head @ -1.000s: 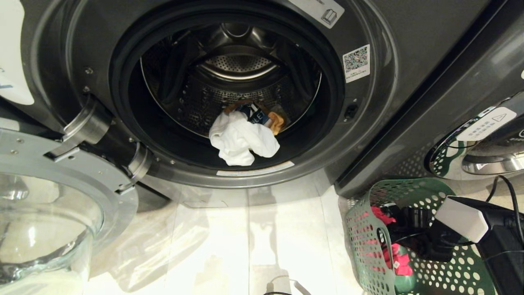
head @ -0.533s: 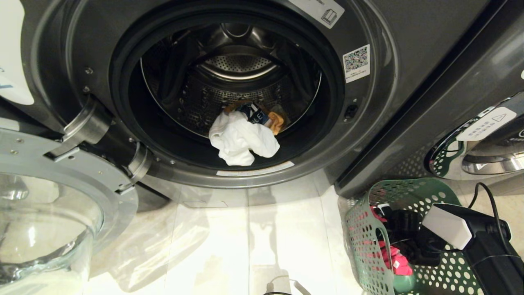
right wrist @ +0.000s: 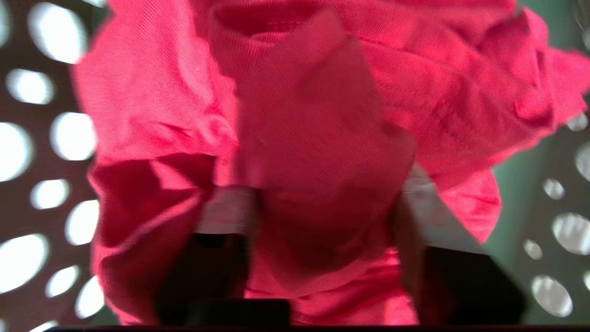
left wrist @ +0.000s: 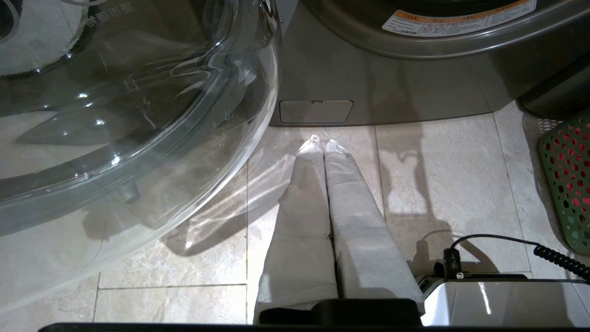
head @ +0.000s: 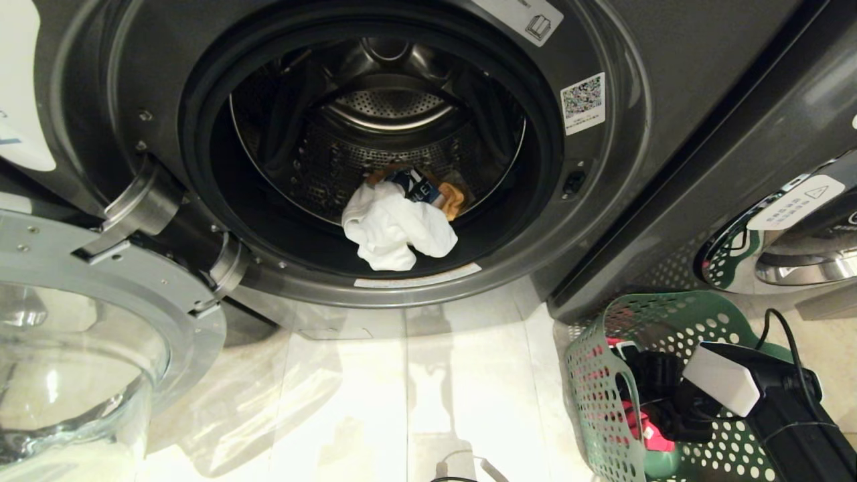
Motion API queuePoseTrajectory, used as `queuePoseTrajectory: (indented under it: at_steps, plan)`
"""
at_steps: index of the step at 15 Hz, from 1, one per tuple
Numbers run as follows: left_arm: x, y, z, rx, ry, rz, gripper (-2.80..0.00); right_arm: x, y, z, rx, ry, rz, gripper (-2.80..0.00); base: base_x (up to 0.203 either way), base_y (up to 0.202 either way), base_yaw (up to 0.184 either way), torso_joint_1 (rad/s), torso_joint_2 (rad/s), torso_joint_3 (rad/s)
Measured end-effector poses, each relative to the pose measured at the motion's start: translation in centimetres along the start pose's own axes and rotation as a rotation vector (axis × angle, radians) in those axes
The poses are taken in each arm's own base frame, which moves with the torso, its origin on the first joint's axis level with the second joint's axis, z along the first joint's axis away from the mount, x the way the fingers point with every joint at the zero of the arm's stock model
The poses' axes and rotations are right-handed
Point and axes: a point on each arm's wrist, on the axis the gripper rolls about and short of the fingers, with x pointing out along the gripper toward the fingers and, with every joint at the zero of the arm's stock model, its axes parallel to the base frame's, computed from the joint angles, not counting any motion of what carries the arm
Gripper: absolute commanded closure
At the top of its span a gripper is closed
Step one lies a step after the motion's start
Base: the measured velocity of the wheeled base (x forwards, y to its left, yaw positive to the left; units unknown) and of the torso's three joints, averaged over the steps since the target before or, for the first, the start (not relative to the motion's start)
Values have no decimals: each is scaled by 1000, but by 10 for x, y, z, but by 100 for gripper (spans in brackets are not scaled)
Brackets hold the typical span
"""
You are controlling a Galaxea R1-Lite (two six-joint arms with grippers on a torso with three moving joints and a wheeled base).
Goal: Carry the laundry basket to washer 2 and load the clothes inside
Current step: Place the clothes into the washing machine
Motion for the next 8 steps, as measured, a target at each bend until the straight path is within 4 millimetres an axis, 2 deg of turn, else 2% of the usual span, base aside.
queuePoseTrajectory:
  at_steps: [4, 8]
  plan:
    - [0, 0, 0, 0, 0, 0, 0, -4, 1, -6, 0, 65, -47, 0, 0, 0, 0, 0, 0, 0]
    - [0, 0, 0, 0, 0, 0, 0, -25, 1, -6, 4, 216, -14, 0, 0, 0, 0, 0, 0, 0]
